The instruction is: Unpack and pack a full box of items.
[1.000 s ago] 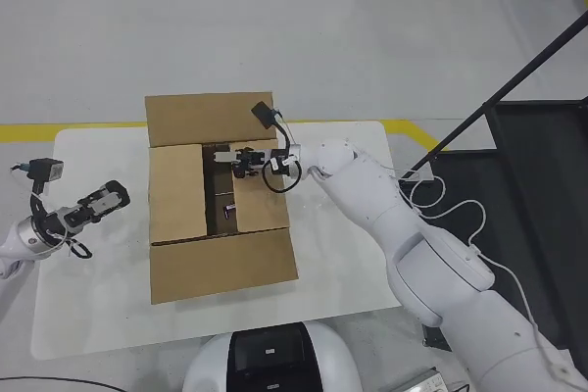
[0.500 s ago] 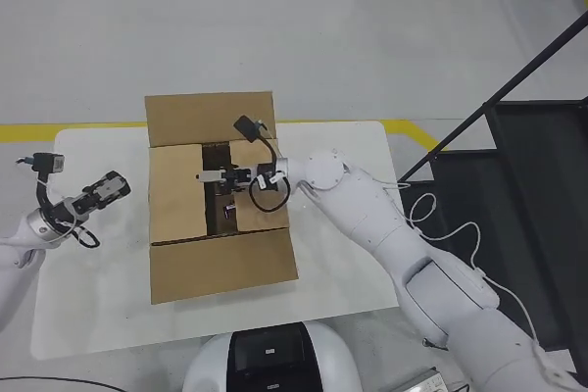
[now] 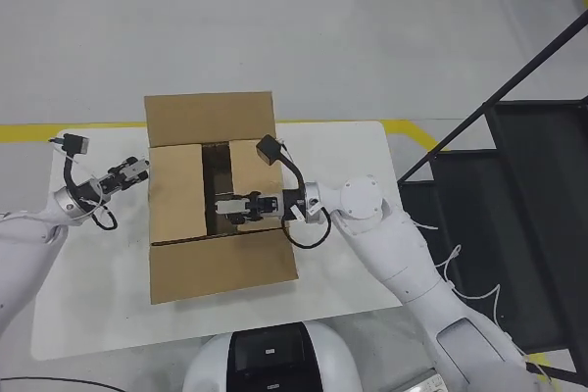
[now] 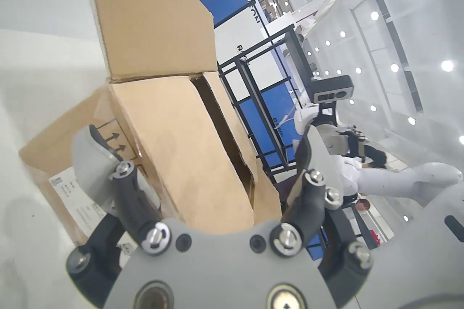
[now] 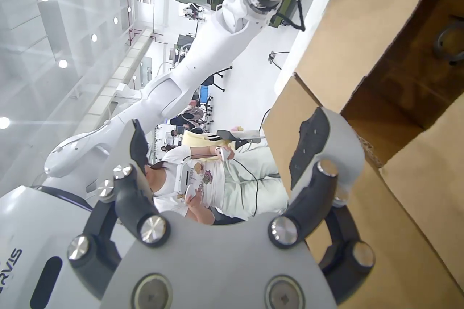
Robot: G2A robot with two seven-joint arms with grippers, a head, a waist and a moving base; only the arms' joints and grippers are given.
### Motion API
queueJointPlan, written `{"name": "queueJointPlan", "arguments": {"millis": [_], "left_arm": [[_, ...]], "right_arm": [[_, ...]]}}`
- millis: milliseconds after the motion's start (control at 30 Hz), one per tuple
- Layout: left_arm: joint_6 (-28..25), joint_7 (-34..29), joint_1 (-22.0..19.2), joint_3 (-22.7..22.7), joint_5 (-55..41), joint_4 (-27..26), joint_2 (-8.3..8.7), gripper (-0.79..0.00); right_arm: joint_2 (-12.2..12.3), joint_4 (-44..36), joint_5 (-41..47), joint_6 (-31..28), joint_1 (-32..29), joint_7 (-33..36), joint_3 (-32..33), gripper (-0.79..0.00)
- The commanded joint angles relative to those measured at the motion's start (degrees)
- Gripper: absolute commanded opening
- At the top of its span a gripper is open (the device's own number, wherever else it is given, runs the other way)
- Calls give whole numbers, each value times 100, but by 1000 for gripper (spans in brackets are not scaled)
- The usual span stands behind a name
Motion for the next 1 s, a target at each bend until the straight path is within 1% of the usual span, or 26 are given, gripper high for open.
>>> {"name": "queueJointPlan", "arguments": {"millis": [0,100,267,400,533,633,733,833,967], "left_arm": [[3,175,-88,45,147,120,-101,0],[-3,273,-216,109,240,229,-247,0],[-66,-29,-349,237,235,294,-449,0],[-140,-279,-359,298,183,390,-563,0],[-245,-283,-354,274,166,614,-639,0],[-349,-193,-344,176,75,833,-662,0],[-349,-173,-311,7,-44,950,-637,0],[-349,-231,-205,-231,-192,973,-567,0],[-349,-443,46,-638,-460,813,-429,0]], "right_arm": [[-4,37,2,-6,17,-7,-11,0],[-4,37,2,-6,17,-7,-11,0],[-4,37,2,-6,17,-7,-11,0],[-4,37,2,-6,17,-7,-11,0],[-4,37,2,-6,17,-7,-11,0],[-4,37,2,-6,17,-7,-11,0],[-4,37,2,-6,17,-7,-11,0],[-4,37,2,-6,17,-7,-11,0],[-3,33,-3,0,2,-45,-10,0]]}}
